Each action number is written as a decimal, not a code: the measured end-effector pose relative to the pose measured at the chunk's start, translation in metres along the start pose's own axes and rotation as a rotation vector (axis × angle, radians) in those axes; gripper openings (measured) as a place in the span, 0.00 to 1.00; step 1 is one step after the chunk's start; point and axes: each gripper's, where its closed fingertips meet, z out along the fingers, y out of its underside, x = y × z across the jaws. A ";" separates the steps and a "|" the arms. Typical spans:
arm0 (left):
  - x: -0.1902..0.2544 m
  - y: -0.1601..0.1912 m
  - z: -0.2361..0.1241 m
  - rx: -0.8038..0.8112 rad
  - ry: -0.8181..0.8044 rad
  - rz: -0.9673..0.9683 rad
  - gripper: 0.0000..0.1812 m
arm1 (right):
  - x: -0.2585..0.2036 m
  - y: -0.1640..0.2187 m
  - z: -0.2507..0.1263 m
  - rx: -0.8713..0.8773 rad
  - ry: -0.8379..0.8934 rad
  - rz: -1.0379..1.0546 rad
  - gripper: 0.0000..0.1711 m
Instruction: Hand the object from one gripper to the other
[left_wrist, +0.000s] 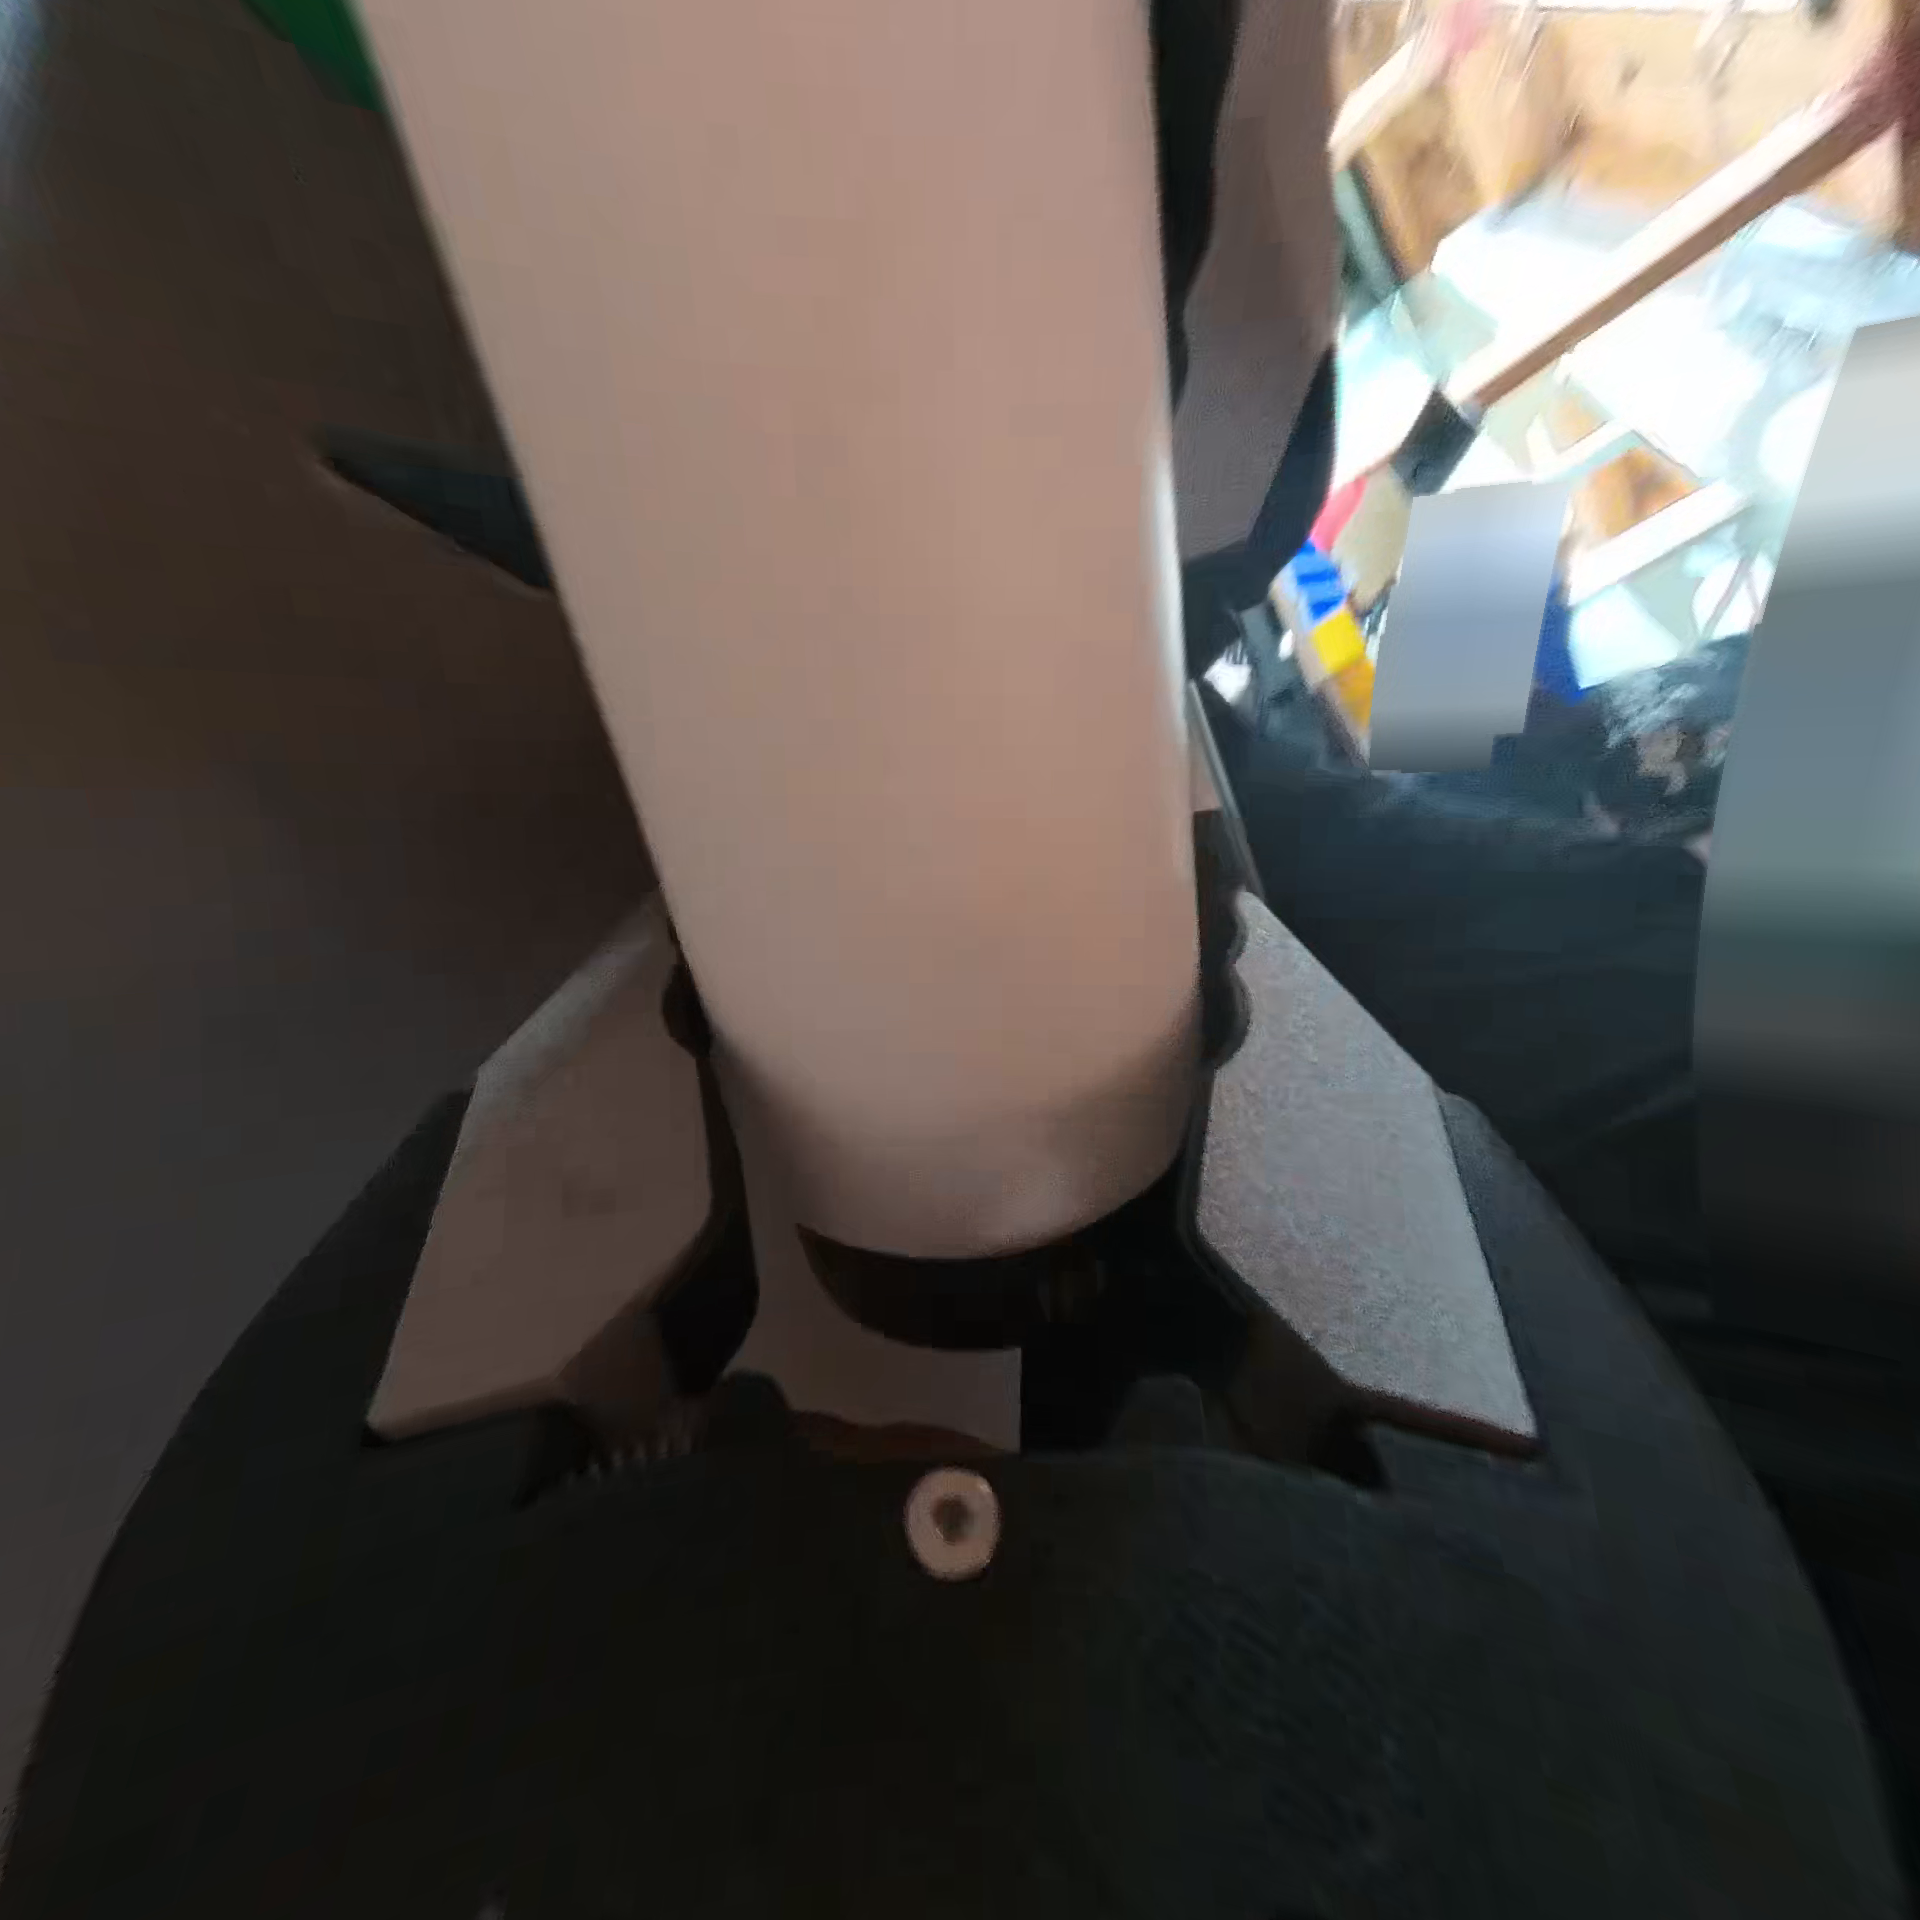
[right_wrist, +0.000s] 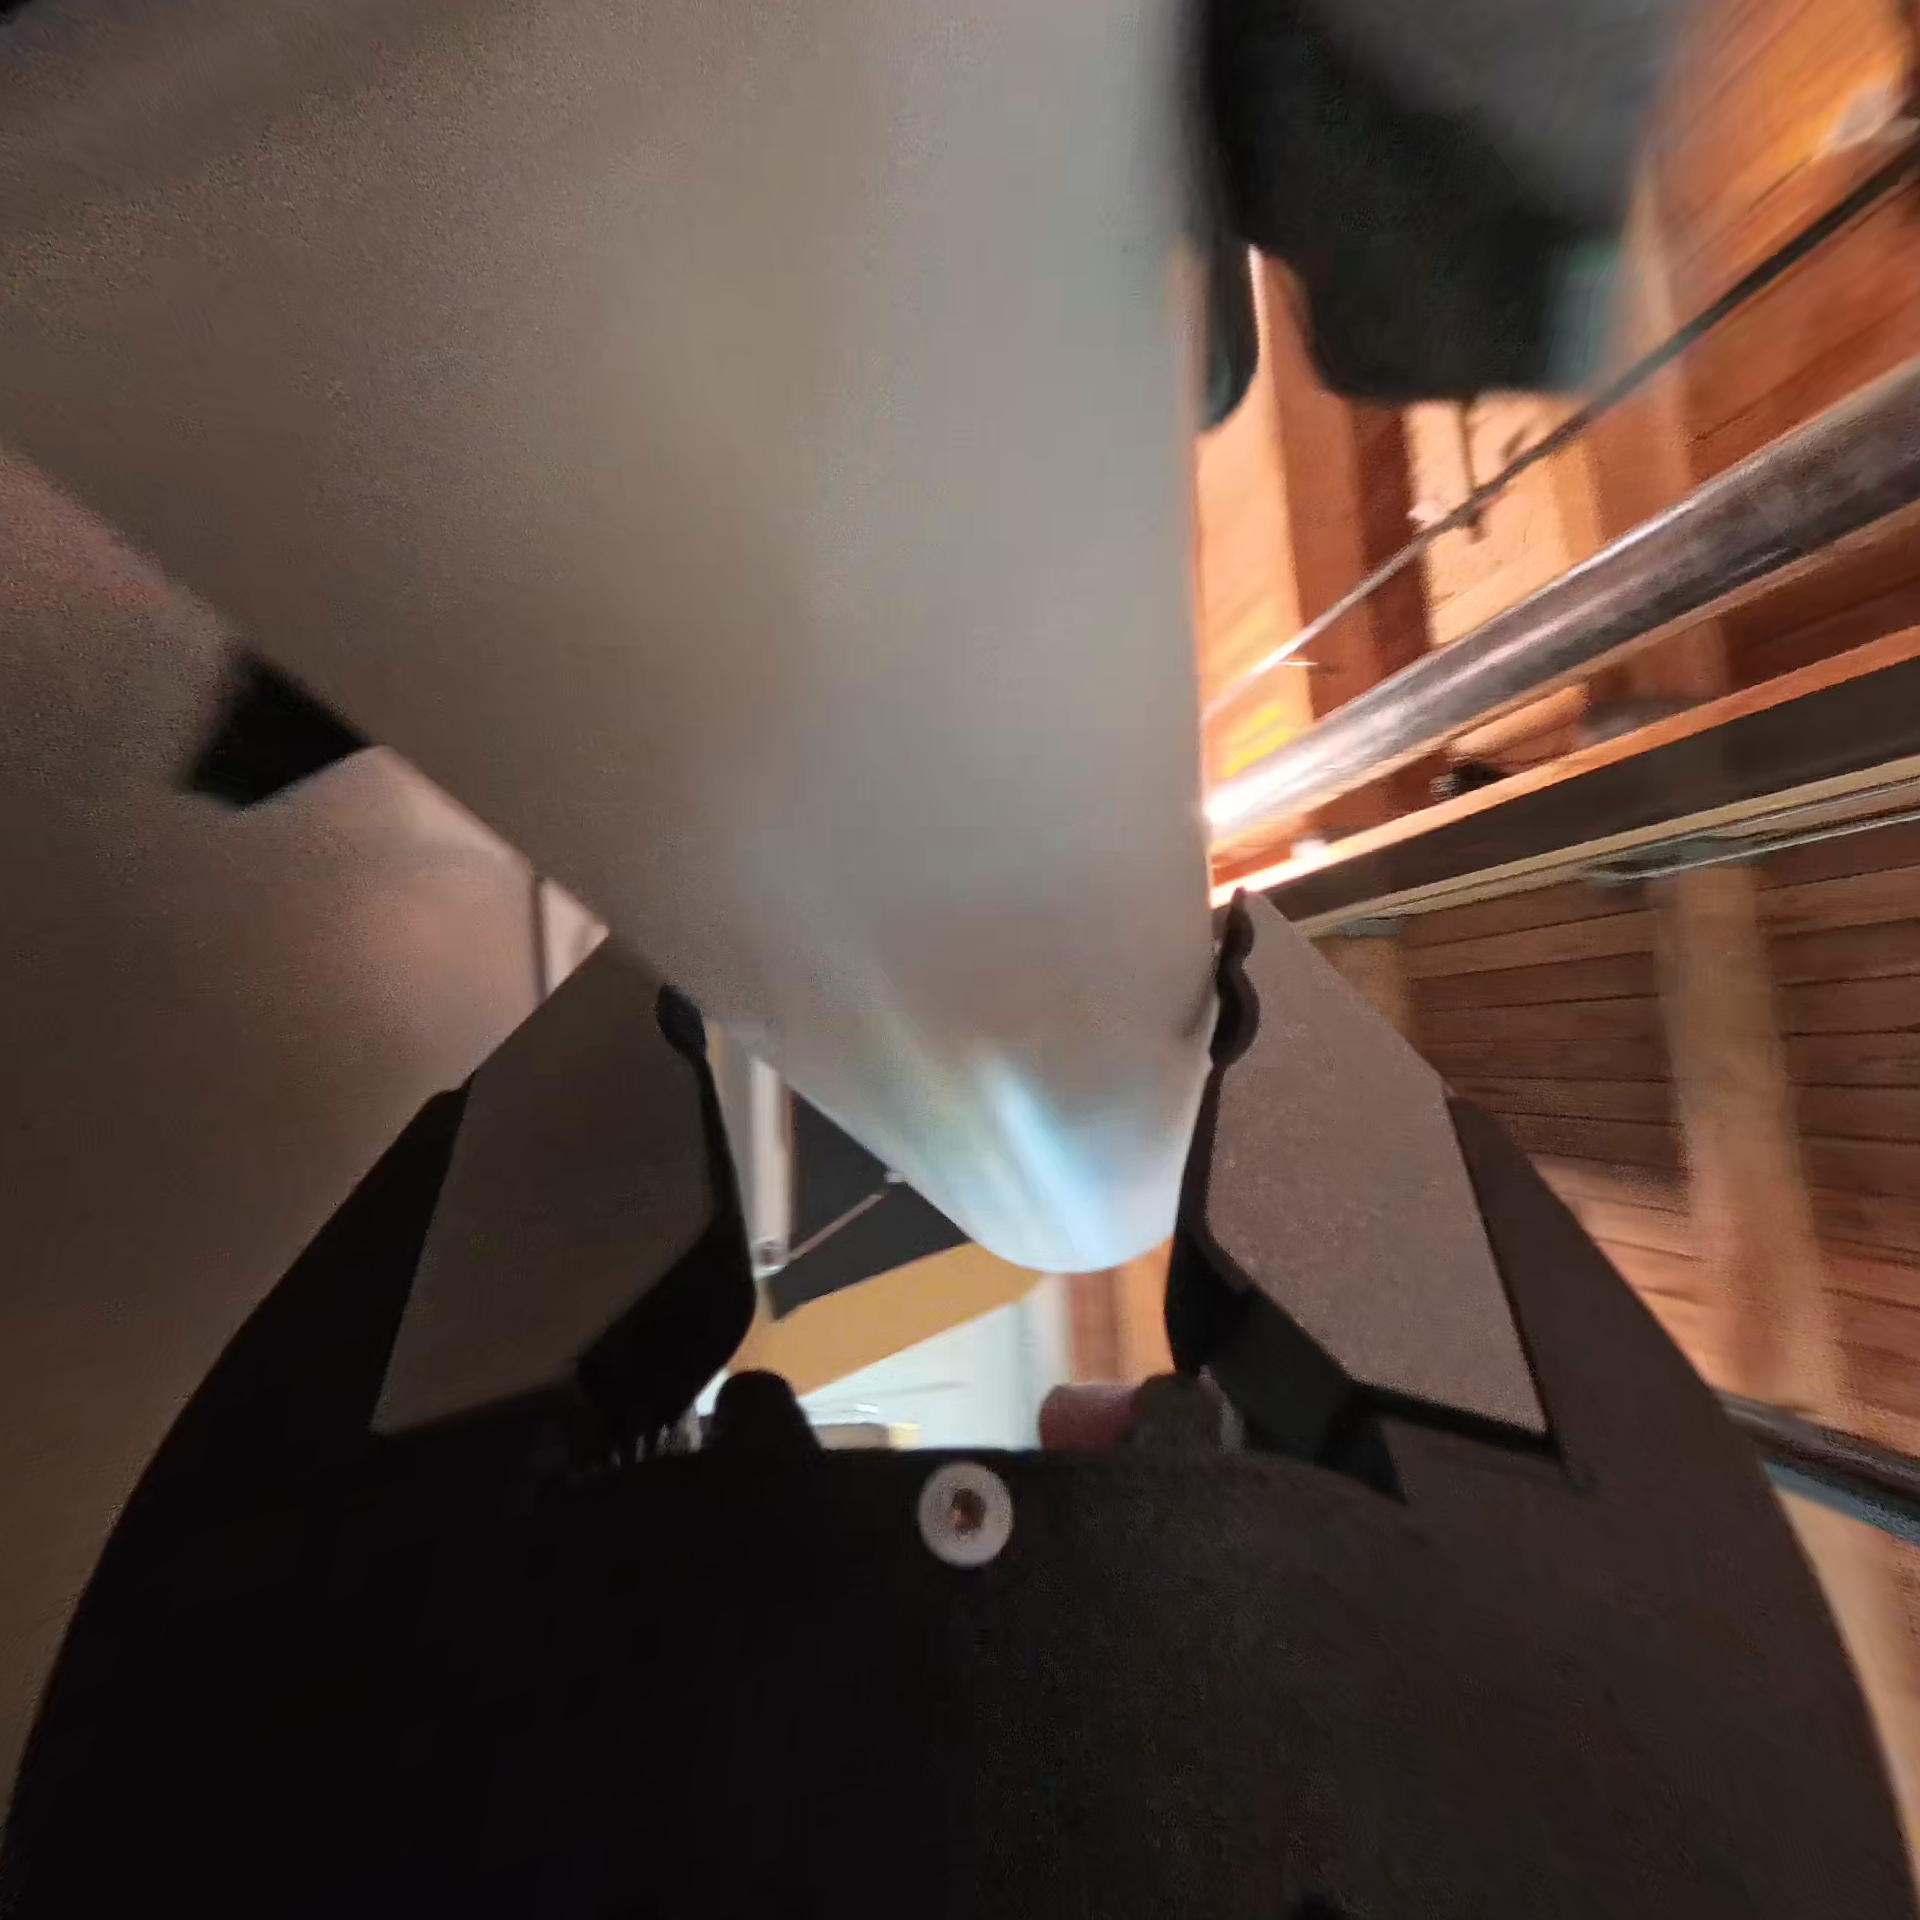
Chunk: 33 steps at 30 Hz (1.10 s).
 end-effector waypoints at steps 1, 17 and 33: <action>-0.001 -0.009 -0.006 0.065 0.006 0.006 0.53 | 0.000 0.005 -0.001 0.006 -0.034 0.065 0.57; 0.006 -0.097 -0.070 0.719 0.084 0.176 0.51 | 0.039 0.063 -0.024 0.097 -0.137 1.128 0.24; -0.016 -0.062 0.042 0.329 -0.278 0.555 0.48 | 0.038 -0.003 -0.023 0.475 -0.768 1.930 0.57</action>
